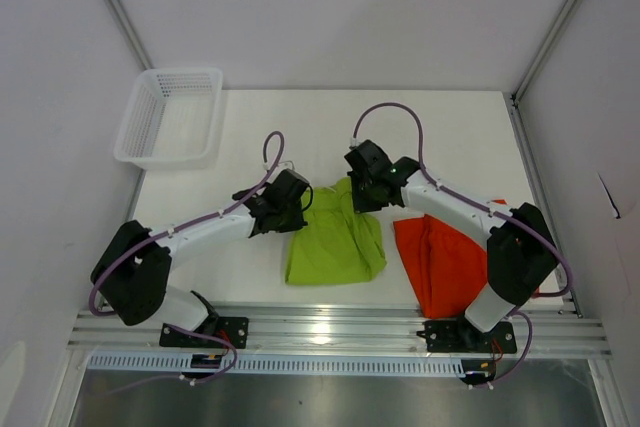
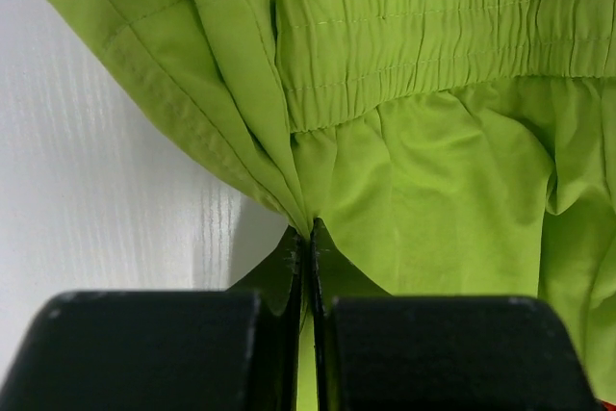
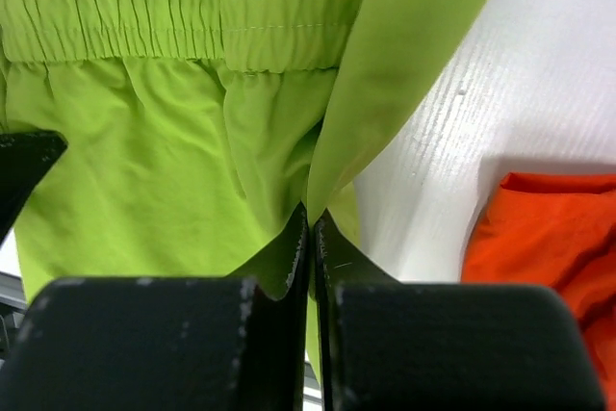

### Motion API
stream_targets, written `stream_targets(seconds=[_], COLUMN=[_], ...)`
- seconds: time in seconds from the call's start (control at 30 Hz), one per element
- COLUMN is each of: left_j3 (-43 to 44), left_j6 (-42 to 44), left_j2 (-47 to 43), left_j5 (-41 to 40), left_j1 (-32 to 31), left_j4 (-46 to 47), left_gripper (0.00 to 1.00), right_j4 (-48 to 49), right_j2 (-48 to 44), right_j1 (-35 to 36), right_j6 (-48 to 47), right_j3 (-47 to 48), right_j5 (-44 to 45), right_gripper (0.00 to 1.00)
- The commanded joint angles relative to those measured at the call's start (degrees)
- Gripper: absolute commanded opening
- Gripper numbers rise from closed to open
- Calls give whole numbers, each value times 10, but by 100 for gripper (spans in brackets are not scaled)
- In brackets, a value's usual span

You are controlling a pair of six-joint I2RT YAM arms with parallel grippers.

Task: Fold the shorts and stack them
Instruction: Neatly place the folded shorts to the corner

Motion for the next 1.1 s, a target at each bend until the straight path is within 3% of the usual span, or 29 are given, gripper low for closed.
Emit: stream_targets(seconds=[0.0,0.2,0.57,1.07], left_j3=[35,81,222,348], left_j6=[-19,-36,-54,-88], left_j2=[-7,1,63,206], left_j5=[1,-5,-6,-30], left_j1=[-13,-44,-132,-265], left_j4=[3,-17,-25,48], left_gripper=[0,0,0,0], right_j4=[-35,-94,-164,-198], right_j2=[2,-27,-227,-408], right_j1=[0,-30,-120,-332], right_j6=[10,13,45,42], right_j3=[50,75,23,-53], right_j5=[15,47,115,235], right_gripper=[0,0,0,0])
